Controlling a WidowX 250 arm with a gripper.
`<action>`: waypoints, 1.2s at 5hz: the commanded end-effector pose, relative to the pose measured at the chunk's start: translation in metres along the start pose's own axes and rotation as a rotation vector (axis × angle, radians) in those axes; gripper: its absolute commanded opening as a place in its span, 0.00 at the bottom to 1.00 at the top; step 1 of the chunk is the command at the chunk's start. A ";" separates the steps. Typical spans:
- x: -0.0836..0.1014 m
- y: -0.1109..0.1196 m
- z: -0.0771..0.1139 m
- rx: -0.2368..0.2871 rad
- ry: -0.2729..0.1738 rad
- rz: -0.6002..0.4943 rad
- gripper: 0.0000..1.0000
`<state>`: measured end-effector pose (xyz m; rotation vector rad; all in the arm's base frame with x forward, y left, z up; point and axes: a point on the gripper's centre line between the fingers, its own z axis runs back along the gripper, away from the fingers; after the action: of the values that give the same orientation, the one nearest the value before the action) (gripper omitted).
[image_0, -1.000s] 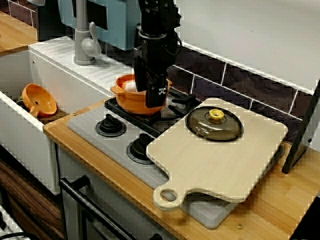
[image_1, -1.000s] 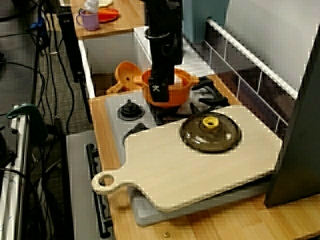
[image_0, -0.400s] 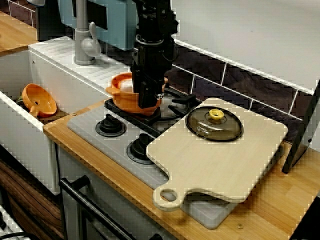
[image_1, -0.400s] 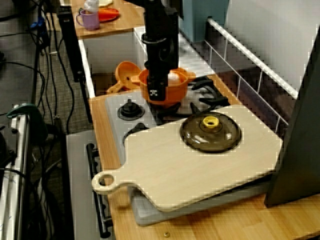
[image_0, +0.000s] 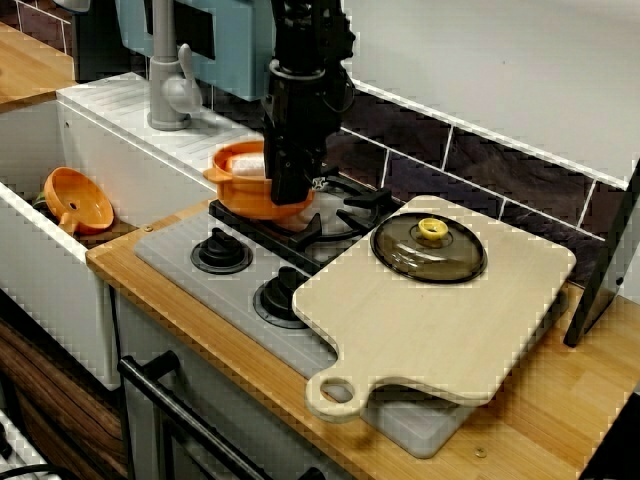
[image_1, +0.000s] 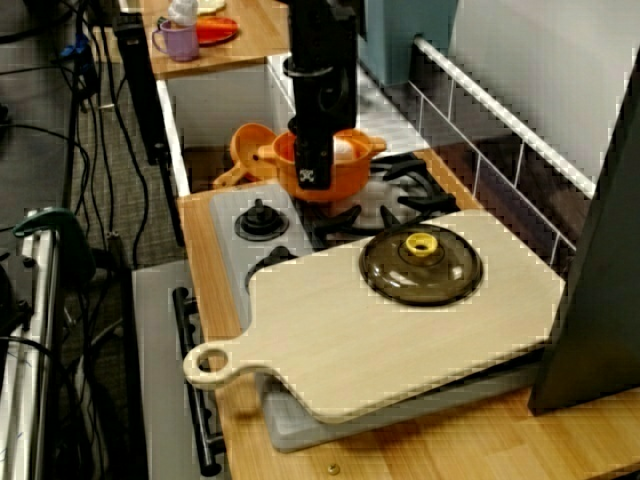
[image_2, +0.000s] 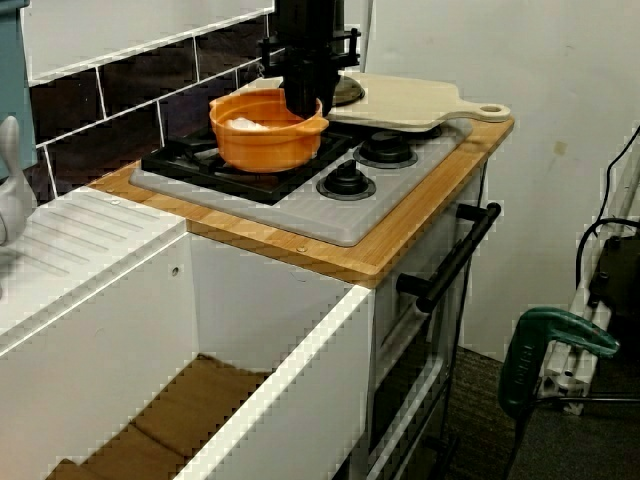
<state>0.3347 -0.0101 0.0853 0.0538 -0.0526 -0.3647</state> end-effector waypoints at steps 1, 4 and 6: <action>0.005 0.015 0.038 0.040 -0.084 0.031 0.00; 0.010 0.022 0.077 0.025 -0.105 0.041 0.00; 0.014 0.018 0.092 0.016 -0.120 0.038 0.00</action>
<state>0.3486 -0.0087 0.1485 0.0311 -0.0829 -0.3431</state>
